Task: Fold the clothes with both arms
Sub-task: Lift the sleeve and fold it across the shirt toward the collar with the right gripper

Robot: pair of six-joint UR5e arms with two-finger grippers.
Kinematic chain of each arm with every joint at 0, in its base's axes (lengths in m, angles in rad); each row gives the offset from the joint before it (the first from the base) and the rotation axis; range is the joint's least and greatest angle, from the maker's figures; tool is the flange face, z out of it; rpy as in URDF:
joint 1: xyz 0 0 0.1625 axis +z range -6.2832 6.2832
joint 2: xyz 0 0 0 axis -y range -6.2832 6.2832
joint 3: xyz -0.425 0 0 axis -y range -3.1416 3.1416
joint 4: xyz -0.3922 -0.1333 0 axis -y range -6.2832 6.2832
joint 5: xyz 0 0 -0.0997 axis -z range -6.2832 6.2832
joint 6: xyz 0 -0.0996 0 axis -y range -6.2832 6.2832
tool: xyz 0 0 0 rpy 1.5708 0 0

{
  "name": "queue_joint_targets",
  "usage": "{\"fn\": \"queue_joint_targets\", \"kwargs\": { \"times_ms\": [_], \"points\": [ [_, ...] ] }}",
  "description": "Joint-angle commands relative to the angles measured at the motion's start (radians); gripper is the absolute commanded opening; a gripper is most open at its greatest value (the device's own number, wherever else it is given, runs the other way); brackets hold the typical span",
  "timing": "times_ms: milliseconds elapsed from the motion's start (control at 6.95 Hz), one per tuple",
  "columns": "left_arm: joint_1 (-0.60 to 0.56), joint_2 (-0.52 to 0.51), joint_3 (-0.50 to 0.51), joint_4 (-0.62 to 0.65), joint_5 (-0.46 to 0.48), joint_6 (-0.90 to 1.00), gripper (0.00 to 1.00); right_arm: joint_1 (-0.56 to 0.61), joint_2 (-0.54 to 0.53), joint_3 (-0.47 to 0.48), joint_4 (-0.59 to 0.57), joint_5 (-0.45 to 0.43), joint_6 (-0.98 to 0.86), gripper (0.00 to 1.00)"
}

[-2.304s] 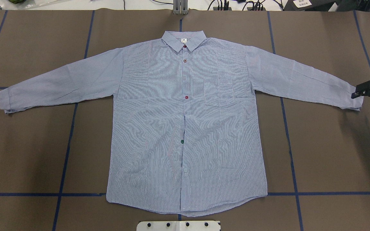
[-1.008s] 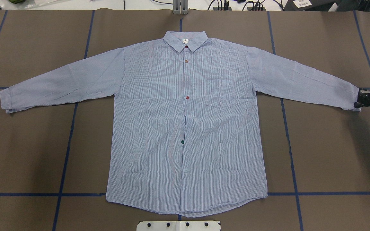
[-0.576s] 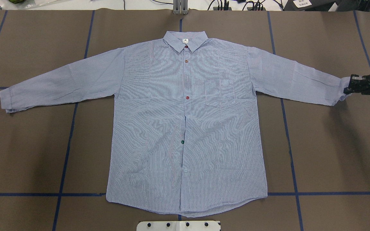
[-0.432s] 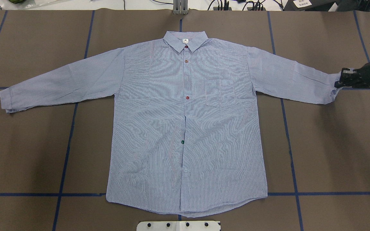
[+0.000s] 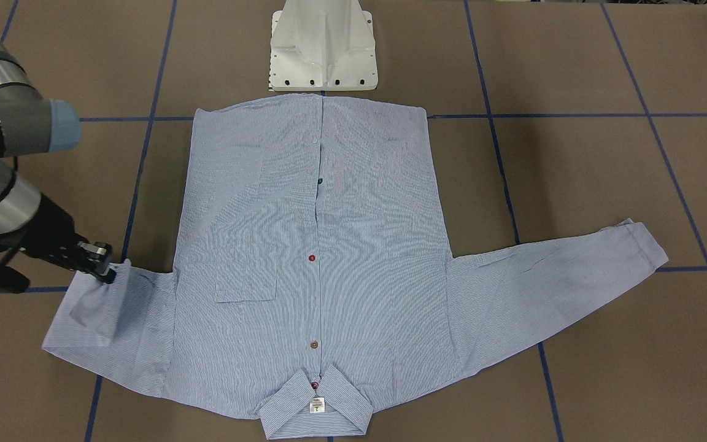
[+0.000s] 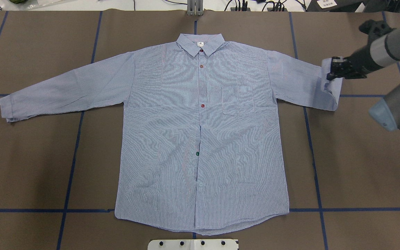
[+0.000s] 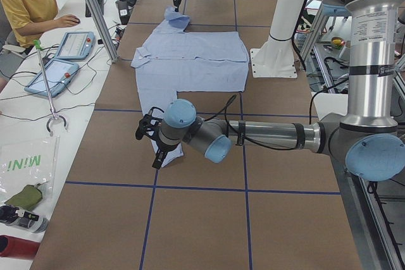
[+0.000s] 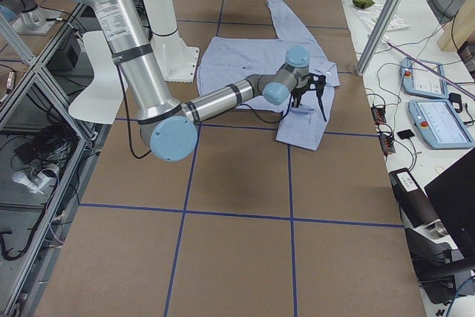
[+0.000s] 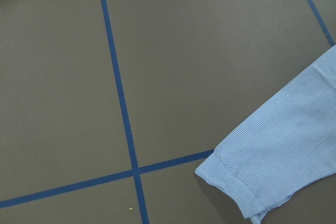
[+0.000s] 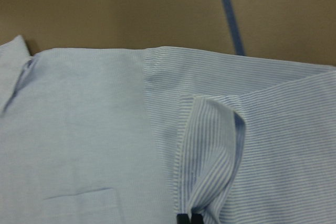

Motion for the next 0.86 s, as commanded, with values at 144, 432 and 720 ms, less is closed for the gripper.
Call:
{"fn": "queue_joint_targets", "kwargs": {
  "times_ms": [144, 432, 720],
  "points": [
    [-0.001, 0.001, -0.015, 0.0, 0.001, 0.002, 1.0, -0.223, 0.435, -0.255, -0.058, -0.267, 0.275, 0.0],
    [-0.001, 0.002, -0.02, 0.0, 0.001, 0.0, 1.0, -0.289, 0.571, -0.386, -0.009, -0.355, 0.348, 0.0],
    [0.0, 0.002, -0.02, 0.0, 0.001, 0.0, 1.0, -0.309, 0.582, -0.409, 0.029, -0.393, 0.356, 0.0]
  ]
}}
